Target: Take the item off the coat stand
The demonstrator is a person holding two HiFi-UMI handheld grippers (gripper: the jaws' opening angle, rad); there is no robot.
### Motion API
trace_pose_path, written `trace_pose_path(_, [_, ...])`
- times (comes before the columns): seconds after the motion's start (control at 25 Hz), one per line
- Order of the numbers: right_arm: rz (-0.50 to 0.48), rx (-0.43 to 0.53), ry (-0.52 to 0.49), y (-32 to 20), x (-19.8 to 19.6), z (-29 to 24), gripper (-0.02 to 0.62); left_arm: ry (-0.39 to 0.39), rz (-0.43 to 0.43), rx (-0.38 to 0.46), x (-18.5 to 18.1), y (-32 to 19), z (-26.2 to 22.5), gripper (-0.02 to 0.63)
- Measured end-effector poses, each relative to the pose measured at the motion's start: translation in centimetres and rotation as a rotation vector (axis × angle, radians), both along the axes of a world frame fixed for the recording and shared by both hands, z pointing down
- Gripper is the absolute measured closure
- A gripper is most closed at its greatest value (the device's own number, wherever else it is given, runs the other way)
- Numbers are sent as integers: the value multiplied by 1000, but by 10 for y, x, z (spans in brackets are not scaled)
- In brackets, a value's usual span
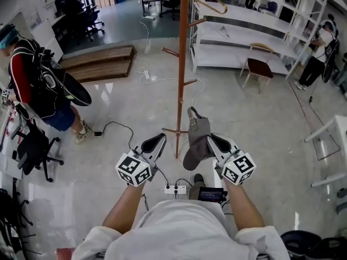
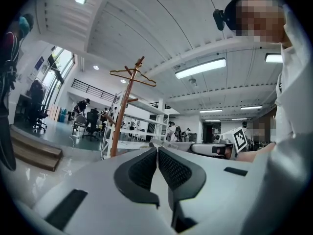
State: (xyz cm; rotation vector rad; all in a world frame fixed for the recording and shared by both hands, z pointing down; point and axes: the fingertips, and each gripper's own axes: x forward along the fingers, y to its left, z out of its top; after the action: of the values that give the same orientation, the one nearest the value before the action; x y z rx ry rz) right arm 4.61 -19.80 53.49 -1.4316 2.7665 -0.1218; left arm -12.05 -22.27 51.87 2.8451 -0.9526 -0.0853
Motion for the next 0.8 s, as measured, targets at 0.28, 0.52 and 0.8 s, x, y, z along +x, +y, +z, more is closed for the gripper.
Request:
trace_pose_path(0.28, [7, -18, -47, 54, -33, 20, 560, -13, 8, -11, -26, 45, 14, 580])
trace_pose_path(0.52, [33, -62, -69, 93, -38, 42, 560, -6, 6, -39, -25, 77, 30, 580])
trace_pose_path(0.8, [104, -43, -85, 116, -28, 50, 560, 51, -35, -113, -42, 90, 55, 580])
